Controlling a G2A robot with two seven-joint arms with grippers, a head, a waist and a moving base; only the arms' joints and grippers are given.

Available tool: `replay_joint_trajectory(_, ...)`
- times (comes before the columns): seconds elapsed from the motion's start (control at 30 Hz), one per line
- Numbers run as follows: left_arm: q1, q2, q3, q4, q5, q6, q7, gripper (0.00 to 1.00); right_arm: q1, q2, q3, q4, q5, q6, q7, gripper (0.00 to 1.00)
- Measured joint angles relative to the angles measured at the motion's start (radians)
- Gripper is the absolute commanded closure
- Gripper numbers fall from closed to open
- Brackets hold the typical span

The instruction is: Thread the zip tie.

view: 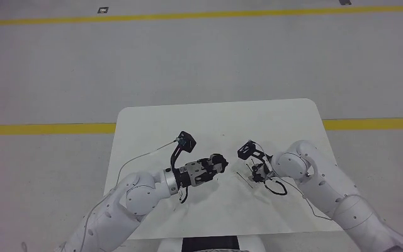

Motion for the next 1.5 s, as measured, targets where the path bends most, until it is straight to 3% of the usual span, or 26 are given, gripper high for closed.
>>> replay_joint_trajectory(0.4, 0.000, 0.000, 0.000, 0.000, 0.000, 0.000, 0.000, 1.00, 0.035, -0.015, -0.039, 0.049, -0.008, 0.009, -0.015, 0.87)
replay_joint_trajectory(0.73, 0.000, 0.000, 0.000, 0.000, 0.000, 0.000, 0.000, 1.00, 0.049, -0.021, -0.053, 0.068, -0.015, 0.024, -0.011, 0.87)
replay_joint_trajectory(1.17, 0.000, 0.000, 0.000, 0.000, 0.000, 0.000, 0.000, 1.00, 0.012, -0.009, -0.023, 0.006, -0.042, 0.034, -0.010, 0.87)
replay_joint_trajectory(1.5, 0.000, 0.000, 0.000, 0.000, 0.000, 0.000, 0.000, 1.00, 0.000, -0.008, -0.021, -0.008, -0.081, 0.074, -0.011, 0.85)
